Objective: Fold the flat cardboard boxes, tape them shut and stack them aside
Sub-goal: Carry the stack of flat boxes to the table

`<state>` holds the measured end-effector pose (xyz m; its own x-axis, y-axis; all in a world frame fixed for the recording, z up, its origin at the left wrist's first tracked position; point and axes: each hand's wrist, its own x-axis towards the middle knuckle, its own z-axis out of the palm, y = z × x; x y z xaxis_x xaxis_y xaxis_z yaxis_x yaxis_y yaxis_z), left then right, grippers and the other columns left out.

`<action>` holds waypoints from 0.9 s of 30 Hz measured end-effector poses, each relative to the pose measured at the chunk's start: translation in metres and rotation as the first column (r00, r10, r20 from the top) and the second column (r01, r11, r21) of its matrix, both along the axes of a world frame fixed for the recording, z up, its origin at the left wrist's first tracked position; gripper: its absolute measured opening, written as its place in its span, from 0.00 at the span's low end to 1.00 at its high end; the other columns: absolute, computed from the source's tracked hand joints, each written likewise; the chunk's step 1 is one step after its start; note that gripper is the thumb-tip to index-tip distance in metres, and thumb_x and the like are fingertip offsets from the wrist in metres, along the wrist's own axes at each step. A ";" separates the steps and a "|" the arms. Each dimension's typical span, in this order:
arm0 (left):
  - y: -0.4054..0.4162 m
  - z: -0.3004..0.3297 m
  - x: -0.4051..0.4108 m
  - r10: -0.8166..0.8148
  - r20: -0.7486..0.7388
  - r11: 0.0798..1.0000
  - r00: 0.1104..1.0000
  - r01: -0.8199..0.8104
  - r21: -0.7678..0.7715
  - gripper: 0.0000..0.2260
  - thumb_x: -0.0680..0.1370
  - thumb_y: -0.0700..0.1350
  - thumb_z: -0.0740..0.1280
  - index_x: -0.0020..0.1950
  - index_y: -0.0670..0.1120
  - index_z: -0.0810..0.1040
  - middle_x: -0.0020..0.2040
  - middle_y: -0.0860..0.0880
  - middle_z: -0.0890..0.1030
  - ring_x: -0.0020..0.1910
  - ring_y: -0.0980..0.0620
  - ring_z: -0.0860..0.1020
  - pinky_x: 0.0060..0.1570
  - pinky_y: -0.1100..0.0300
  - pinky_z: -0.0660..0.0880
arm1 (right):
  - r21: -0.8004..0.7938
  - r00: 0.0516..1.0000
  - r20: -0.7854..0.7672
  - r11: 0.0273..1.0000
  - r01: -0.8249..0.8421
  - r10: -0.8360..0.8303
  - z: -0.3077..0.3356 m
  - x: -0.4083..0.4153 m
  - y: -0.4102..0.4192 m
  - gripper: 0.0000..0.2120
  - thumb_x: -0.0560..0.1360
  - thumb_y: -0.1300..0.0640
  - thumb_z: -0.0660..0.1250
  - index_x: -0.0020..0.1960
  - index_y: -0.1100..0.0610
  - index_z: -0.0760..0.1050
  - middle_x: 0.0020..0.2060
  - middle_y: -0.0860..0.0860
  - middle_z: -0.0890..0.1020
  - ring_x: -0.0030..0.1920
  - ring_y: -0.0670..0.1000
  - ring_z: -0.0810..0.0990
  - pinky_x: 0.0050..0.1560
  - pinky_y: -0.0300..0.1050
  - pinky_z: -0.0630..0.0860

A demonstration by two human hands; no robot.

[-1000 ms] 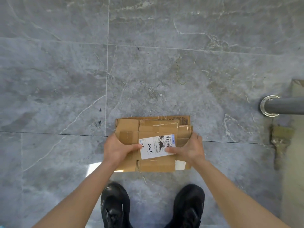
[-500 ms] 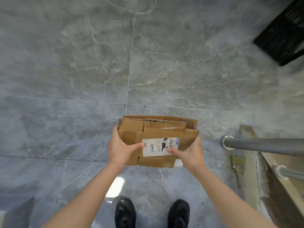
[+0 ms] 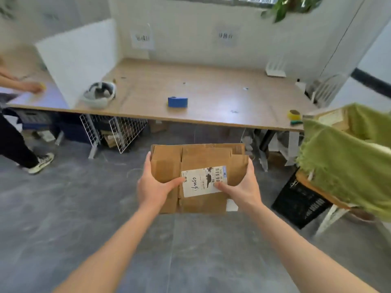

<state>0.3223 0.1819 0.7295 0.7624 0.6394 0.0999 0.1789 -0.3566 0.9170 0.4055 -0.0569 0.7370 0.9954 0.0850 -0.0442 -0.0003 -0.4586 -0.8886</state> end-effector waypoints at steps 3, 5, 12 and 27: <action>0.019 0.105 0.022 -0.018 0.105 1.000 0.994 0.016 0.025 0.58 0.58 0.62 0.83 0.81 0.56 0.55 0.73 0.51 0.73 0.72 0.48 0.70 0.69 0.50 0.68 | 0.048 0.995 0.094 0.999 -0.025 0.020 0.106 0.023 0.018 0.69 0.48 0.32 0.82 0.80 0.38 0.48 0.75 0.43 0.69 0.74 0.50 0.69 0.71 0.60 0.72; 0.029 0.166 0.035 -0.048 0.163 0.997 0.985 0.038 0.065 0.58 0.58 0.63 0.82 0.81 0.54 0.56 0.73 0.51 0.73 0.72 0.48 0.71 0.70 0.49 0.67 | 0.094 0.987 0.160 0.994 -0.049 0.033 0.166 0.036 0.026 0.67 0.46 0.32 0.82 0.77 0.38 0.52 0.71 0.42 0.72 0.71 0.49 0.72 0.69 0.62 0.75; 0.056 0.313 0.100 -0.079 0.302 0.990 0.950 0.038 0.138 0.54 0.58 0.64 0.82 0.78 0.53 0.60 0.72 0.52 0.74 0.70 0.48 0.73 0.70 0.48 0.70 | 0.162 0.946 0.316 0.979 -0.124 0.068 0.317 0.105 0.050 0.57 0.45 0.35 0.82 0.67 0.30 0.57 0.57 0.36 0.76 0.62 0.49 0.78 0.54 0.59 0.83; 0.097 0.438 0.316 -0.016 0.407 0.979 0.913 -0.069 0.194 0.55 0.59 0.65 0.81 0.79 0.54 0.58 0.71 0.51 0.75 0.67 0.47 0.75 0.64 0.49 0.74 | 0.109 0.854 0.520 0.990 -0.089 0.019 0.442 0.333 0.091 0.54 0.55 0.45 0.87 0.73 0.47 0.61 0.56 0.41 0.77 0.56 0.45 0.77 0.56 0.41 0.77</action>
<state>0.6388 0.2793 1.1677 0.6121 0.5927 0.5235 -0.1797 -0.5404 0.8220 0.7389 0.0346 1.1787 0.8650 0.1097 0.4897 0.4965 -0.3297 -0.8030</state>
